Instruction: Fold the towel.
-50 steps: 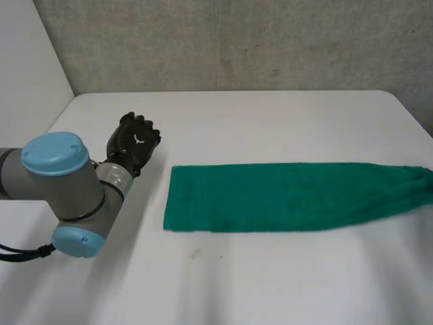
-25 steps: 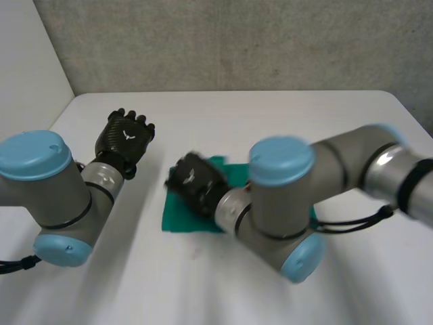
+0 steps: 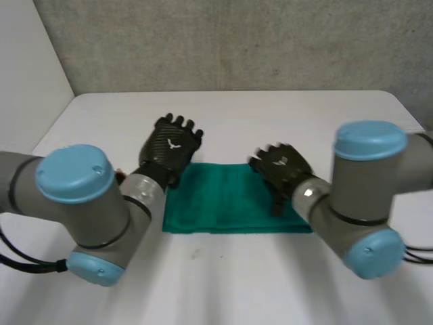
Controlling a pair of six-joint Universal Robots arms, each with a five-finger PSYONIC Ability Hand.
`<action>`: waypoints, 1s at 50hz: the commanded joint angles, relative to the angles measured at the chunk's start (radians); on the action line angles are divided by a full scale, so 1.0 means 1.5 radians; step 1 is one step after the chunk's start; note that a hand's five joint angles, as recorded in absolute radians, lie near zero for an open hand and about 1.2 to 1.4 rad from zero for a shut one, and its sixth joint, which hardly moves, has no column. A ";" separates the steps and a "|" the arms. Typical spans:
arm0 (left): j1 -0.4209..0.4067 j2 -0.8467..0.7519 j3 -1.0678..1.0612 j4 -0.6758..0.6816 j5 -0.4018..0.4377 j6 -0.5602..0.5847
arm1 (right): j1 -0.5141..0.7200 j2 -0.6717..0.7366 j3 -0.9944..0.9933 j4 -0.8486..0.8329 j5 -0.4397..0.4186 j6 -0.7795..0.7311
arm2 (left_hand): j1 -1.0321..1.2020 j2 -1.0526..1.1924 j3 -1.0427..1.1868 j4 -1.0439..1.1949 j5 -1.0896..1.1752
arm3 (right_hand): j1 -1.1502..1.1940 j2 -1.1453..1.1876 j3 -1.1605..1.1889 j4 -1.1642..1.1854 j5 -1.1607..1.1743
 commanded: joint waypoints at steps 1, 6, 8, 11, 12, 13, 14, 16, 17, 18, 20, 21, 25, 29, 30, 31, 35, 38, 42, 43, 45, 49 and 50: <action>-0.025 -0.040 0.032 -0.004 -0.038 -0.019 | -0.121 -0.011 0.146 -0.021 -0.013 0.018 | -0.010 -0.007 -0.007 -0.006 0.001 | 0.070 0.058 0.064 0.051 0.045; -0.023 -0.039 0.031 -0.006 -0.051 -0.021 | -0.160 -0.010 0.166 -0.031 -0.013 0.006 | -0.010 -0.007 -0.007 -0.006 0.001 | 0.561 0.549 0.555 0.542 0.536; -0.017 -0.030 0.026 -0.006 -0.054 -0.022 | -0.173 -0.012 0.162 -0.058 -0.015 -0.014 | -0.010 -0.007 -0.007 -0.006 0.001 | 0.802 0.790 0.796 0.783 0.777; -0.015 -0.020 0.020 -0.007 -0.055 -0.022 | -0.166 -0.027 0.146 -0.091 -0.013 -0.038 | -0.010 -0.007 -0.007 -0.006 0.001 | 0.802 0.790 0.796 0.783 0.777; -0.015 -0.017 0.020 -0.007 -0.056 -0.022 | -0.161 -0.034 0.138 -0.096 -0.015 -0.042 | -0.010 -0.007 -0.007 -0.006 0.001 | 0.802 0.790 0.796 0.783 0.777; -0.015 -0.013 0.019 -0.007 -0.057 -0.023 | -0.153 -0.044 0.128 -0.097 -0.014 -0.042 | -0.009 -0.005 -0.005 -0.004 0.003 | 0.802 0.790 0.796 0.783 0.777; -0.014 -0.005 0.015 -0.007 -0.063 -0.023 | -0.137 -0.053 0.116 -0.098 -0.013 -0.042 | -0.009 -0.005 -0.005 -0.004 0.003 | 0.802 0.790 0.796 0.783 0.777; -0.014 -0.002 0.013 -0.007 -0.068 -0.023 | -0.119 -0.058 0.101 -0.098 -0.012 -0.042 | -0.009 -0.005 -0.005 -0.004 0.003 | 0.802 0.790 0.796 0.783 0.777; -0.014 -0.002 0.013 -0.007 -0.068 -0.023 | -0.073 -0.061 0.066 -0.095 -0.008 -0.041 | -0.009 -0.005 -0.005 -0.004 0.003 | 0.802 0.790 0.796 0.783 0.777; -0.011 0.009 0.006 -0.006 -0.091 -0.023 | 0.002 -0.049 0.004 -0.083 -0.006 -0.041 | -0.010 -0.007 -0.007 -0.006 0.001 | 0.802 0.790 0.796 0.783 0.777; -0.004 0.013 0.004 -0.006 -0.103 -0.023 | 0.045 -0.024 -0.033 -0.066 -0.008 -0.042 | -0.010 -0.007 -0.007 -0.006 0.001 | 0.802 0.790 0.796 0.783 0.777; 0.000 0.015 0.003 -0.006 -0.109 -0.023 | 0.062 -0.008 -0.050 -0.056 -0.010 -0.043 | -0.012 -0.009 -0.009 -0.008 -0.001 | 0.802 0.790 0.796 0.783 0.777; 0.016 0.026 0.000 -0.007 -0.132 -0.025 | 0.141 0.070 -0.129 0.002 -0.022 -0.053 | -0.020 -0.017 -0.017 -0.016 -0.009 | 0.802 0.790 0.796 0.783 0.777; 0.031 0.029 -0.006 -0.007 -0.143 -0.025 | 0.191 0.129 -0.181 0.042 -0.048 -0.068 | -0.022 -0.019 -0.019 -0.018 -0.011 | 0.802 0.790 0.796 0.783 0.777; 0.036 0.030 -0.009 -0.007 -0.143 -0.026 | 0.194 0.147 -0.195 0.047 -0.047 -0.079 | -0.022 -0.019 -0.019 -0.018 -0.011 | 0.714 0.701 0.707 0.694 0.688; 0.038 0.031 -0.010 -0.007 -0.143 -0.026 | 0.193 0.153 -0.203 0.048 -0.046 -0.081 | -0.022 -0.019 -0.019 -0.018 -0.011 | 0.556 0.543 0.550 0.537 0.531; 0.039 0.033 -0.010 -0.007 -0.141 -0.027 | 0.187 0.159 -0.222 0.048 -0.015 -0.082 | -0.022 -0.019 -0.019 -0.018 -0.011 | -0.012 -0.025 -0.019 -0.032 -0.038; 0.036 0.033 -0.008 -0.006 -0.139 -0.026 | 0.176 0.140 -0.212 0.049 0.048 -0.063 | -0.024 -0.021 -0.021 -0.020 -0.013 | -0.012 -0.025 -0.019 -0.032 -0.038; 0.028 0.032 0.004 -0.005 -0.138 -0.028 | 0.160 0.114 -0.194 0.047 0.065 -0.016 | -0.024 -0.021 -0.021 -0.020 -0.013 | -0.012 -0.025 -0.019 -0.032 -0.038; 0.021 0.031 0.012 -0.004 -0.138 -0.034 | 0.160 0.114 -0.194 0.047 0.065 -0.016 | -0.024 -0.021 -0.021 -0.020 -0.013 | -0.012 -0.025 -0.019 -0.032 -0.038; 0.000 0.027 0.031 -0.004 -0.138 -0.053 | 0.122 0.071 -0.155 0.045 0.052 0.056 | -0.024 -0.021 -0.021 -0.020 -0.013 | -0.012 -0.025 -0.019 -0.032 -0.038; -0.038 0.016 0.056 -0.008 -0.134 -0.104 | 0.093 0.061 -0.142 0.049 0.019 0.111 | -0.024 -0.021 -0.021 -0.020 -0.013 | -0.012 -0.025 -0.019 -0.032 -0.038; -0.042 0.011 0.059 -0.011 -0.132 -0.114 | 0.089 0.061 -0.142 0.050 0.012 0.119 | -0.024 -0.021 -0.021 -0.020 -0.013 | -0.012 -0.025 -0.019 -0.032 -0.038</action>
